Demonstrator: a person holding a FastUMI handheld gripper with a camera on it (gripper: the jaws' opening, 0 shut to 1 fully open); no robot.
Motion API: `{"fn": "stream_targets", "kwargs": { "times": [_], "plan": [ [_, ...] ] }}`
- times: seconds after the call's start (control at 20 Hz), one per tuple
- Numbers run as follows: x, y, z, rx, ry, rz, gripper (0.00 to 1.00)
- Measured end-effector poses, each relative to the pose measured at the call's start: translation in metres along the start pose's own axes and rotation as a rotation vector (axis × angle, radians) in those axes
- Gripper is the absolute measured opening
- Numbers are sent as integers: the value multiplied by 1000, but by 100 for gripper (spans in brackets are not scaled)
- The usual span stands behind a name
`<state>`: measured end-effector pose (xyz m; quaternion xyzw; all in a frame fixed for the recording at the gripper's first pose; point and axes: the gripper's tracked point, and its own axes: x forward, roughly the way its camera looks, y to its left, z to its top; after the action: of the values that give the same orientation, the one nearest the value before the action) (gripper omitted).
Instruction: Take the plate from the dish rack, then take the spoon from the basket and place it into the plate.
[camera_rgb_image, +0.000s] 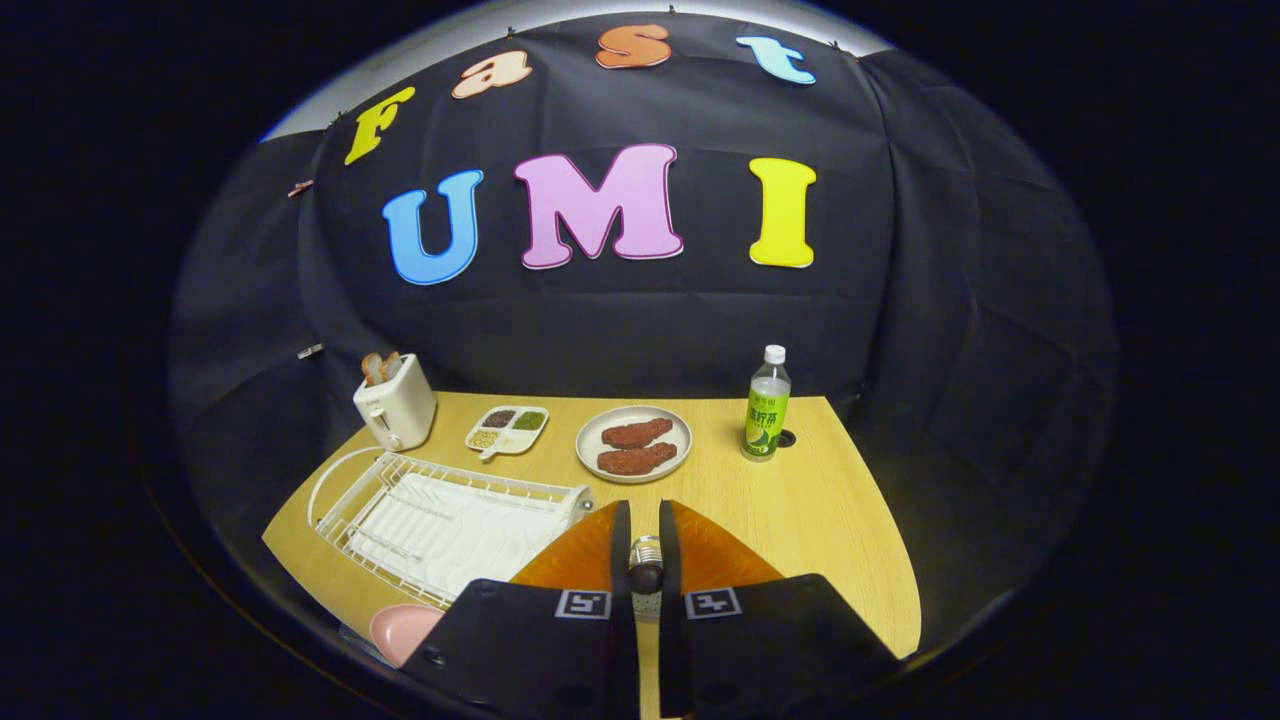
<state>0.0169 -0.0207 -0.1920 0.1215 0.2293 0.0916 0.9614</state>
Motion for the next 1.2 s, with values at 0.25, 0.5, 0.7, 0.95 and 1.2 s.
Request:
{"fn": "stream_targets", "kwargs": {
  "times": [0.25,0.5,0.7,0.95,1.2],
  "plan": [
    [-50,63,13,20,0,129,12],
    [-70,148,-21,105,59,340,12],
    [-63,199,-75,32,138,402,12],
    [-41,242,-140,-17,226,451,12],
    [-30,257,-168,-70,230,474,12]
  ]
}}
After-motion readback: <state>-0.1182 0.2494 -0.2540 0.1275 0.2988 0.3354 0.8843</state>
